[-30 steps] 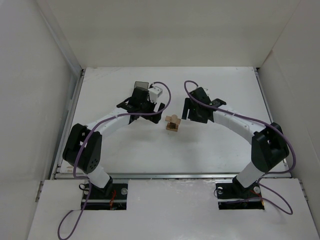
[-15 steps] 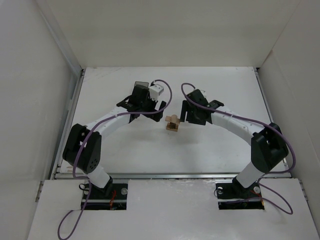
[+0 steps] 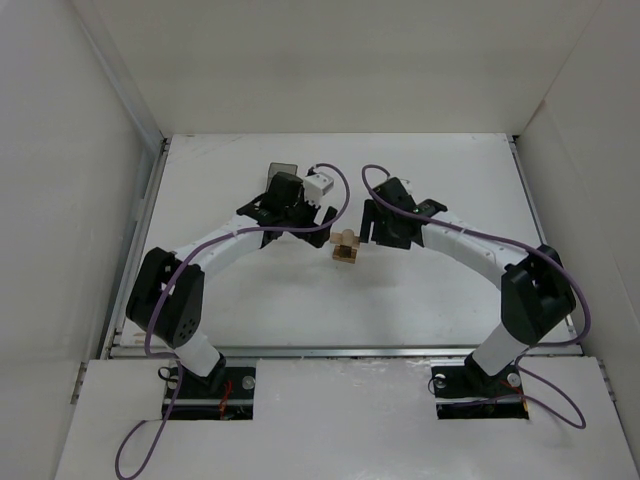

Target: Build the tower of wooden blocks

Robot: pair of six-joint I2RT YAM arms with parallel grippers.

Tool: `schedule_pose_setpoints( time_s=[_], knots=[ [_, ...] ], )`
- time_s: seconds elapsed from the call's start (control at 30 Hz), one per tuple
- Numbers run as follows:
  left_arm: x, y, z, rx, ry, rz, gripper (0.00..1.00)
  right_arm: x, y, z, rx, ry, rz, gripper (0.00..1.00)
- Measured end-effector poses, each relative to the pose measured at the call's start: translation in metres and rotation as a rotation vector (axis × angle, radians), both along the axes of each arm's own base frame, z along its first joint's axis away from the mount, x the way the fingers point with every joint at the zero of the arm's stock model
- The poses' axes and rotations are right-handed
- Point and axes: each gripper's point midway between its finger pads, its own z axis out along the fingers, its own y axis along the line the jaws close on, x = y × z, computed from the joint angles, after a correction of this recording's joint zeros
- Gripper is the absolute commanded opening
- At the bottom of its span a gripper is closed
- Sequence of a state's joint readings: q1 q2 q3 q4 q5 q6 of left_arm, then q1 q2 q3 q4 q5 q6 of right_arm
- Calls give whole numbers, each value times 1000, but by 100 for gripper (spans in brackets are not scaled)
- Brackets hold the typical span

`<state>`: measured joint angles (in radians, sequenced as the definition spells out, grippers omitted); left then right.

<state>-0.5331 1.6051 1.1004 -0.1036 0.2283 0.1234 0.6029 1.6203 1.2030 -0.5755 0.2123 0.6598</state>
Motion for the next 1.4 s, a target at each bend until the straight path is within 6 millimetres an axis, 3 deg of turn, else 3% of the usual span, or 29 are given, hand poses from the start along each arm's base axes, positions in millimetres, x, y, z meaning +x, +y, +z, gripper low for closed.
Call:
schedule_pose_setpoints(
  time_s=[0.6,1.07,1.23,1.4],
  knots=[
    [-6,2,-6,11,27,-5,98,4,2,1,-1,-5,-1,79],
    [-6,3,-6,14,24,-4,98,6,-14,1,-68,-25,-46,79],
    [-4,7,-7,33,16,7,100,7,-19,10,-77,-53,-65,80],
    [-4,17,-2,71,-4,35,100,7,-39,35,-119,-115,-116,86]
  ],
)
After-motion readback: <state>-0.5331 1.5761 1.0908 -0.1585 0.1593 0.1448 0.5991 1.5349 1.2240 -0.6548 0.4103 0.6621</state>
